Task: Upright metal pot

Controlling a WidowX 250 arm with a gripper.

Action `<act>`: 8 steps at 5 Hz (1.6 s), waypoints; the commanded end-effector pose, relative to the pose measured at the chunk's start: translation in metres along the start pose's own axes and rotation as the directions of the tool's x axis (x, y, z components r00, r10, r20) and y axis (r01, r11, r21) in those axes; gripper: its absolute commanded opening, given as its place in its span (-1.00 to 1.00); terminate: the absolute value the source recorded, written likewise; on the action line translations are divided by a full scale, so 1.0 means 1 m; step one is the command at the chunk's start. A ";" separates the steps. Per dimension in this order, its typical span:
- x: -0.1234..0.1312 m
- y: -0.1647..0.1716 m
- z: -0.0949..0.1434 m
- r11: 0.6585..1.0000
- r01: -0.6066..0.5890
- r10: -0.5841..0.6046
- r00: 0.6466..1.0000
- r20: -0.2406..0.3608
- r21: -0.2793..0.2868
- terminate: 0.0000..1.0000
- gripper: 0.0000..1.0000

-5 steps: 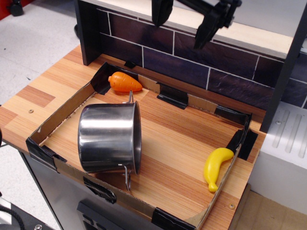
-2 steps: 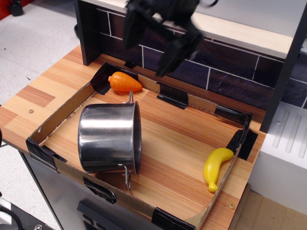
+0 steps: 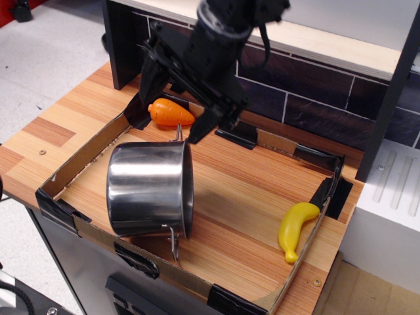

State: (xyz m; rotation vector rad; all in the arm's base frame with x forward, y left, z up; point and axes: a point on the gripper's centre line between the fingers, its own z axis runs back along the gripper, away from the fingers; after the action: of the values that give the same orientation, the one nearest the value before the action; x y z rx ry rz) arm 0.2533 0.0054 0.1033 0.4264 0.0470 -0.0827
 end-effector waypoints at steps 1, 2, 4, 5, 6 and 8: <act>0.000 0.000 -0.008 0.995 -0.086 0.082 0.994 0.078 0.051 -1.00 1.00; -0.003 0.002 -0.011 0.988 -0.120 0.116 0.992 0.048 0.101 -1.00 1.00; -0.005 -0.003 -0.007 0.959 -0.161 0.200 0.968 -0.152 0.233 -1.00 1.00; -0.008 -0.008 -0.008 0.947 -0.166 0.227 0.952 -0.207 0.277 -1.00 1.00; -0.011 -0.008 -0.018 0.938 -0.157 0.231 0.948 -0.218 0.310 -1.00 1.00; -0.015 -0.002 -0.018 0.971 -0.131 0.170 0.966 -0.196 0.198 -1.00 -1.00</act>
State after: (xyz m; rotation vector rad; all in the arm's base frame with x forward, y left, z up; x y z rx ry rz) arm 0.2348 0.0116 0.0777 0.6356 0.2505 0.0949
